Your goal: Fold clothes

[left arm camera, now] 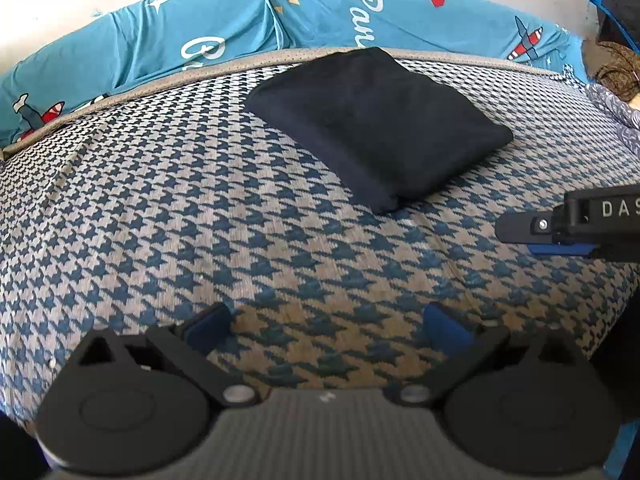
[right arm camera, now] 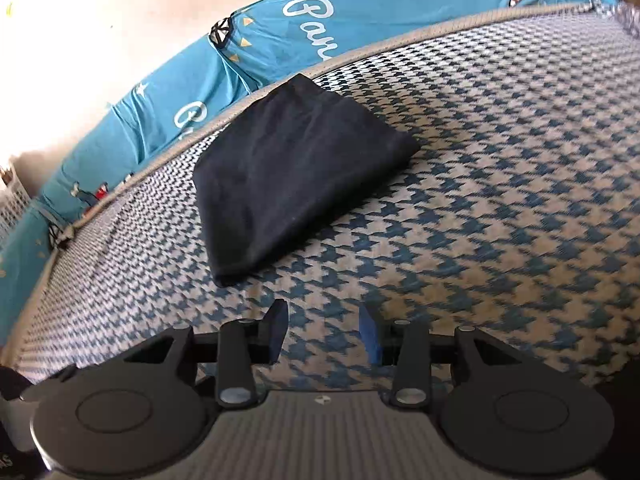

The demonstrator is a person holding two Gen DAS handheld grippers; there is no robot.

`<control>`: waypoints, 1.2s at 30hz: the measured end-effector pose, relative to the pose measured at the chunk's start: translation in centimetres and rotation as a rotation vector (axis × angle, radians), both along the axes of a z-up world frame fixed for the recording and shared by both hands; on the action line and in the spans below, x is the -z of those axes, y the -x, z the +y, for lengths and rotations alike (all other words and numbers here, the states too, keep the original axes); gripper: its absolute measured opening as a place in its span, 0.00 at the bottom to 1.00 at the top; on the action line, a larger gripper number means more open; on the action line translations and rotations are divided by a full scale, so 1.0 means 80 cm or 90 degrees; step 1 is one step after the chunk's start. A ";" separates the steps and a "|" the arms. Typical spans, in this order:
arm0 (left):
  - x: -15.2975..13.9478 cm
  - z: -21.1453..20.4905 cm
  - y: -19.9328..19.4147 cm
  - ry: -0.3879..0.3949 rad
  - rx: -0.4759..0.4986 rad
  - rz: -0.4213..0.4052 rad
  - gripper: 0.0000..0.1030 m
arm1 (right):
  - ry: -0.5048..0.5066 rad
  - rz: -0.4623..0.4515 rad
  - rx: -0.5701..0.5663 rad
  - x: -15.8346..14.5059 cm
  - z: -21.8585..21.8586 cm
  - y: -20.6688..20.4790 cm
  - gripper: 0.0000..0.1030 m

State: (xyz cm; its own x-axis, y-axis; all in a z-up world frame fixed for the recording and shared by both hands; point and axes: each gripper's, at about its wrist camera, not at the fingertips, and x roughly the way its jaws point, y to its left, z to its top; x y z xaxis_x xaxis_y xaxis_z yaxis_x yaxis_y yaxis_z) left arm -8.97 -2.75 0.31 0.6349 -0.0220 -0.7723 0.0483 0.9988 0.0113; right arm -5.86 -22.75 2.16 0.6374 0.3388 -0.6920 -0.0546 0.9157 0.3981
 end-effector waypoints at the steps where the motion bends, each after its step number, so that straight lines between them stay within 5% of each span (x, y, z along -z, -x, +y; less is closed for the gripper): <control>1: -0.001 0.003 -0.002 0.004 -0.006 -0.003 1.00 | -0.009 -0.001 0.002 0.001 0.000 -0.002 0.38; 16: -0.007 0.061 -0.083 0.092 -0.058 0.005 1.00 | -0.075 0.018 0.048 0.009 -0.017 -0.055 0.37; 36: -0.002 0.115 -0.215 0.190 -0.029 0.007 1.00 | -0.124 0.082 0.049 0.005 -0.072 -0.152 0.38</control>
State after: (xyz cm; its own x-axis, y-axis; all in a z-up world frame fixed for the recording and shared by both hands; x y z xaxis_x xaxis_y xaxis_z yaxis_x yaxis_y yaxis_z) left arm 8.26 6.46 0.47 0.6322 -0.2213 -0.7425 0.0023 0.9589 -0.2839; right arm 6.28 -28.50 1.77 0.5769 0.4277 -0.6959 0.0748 0.8207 0.5664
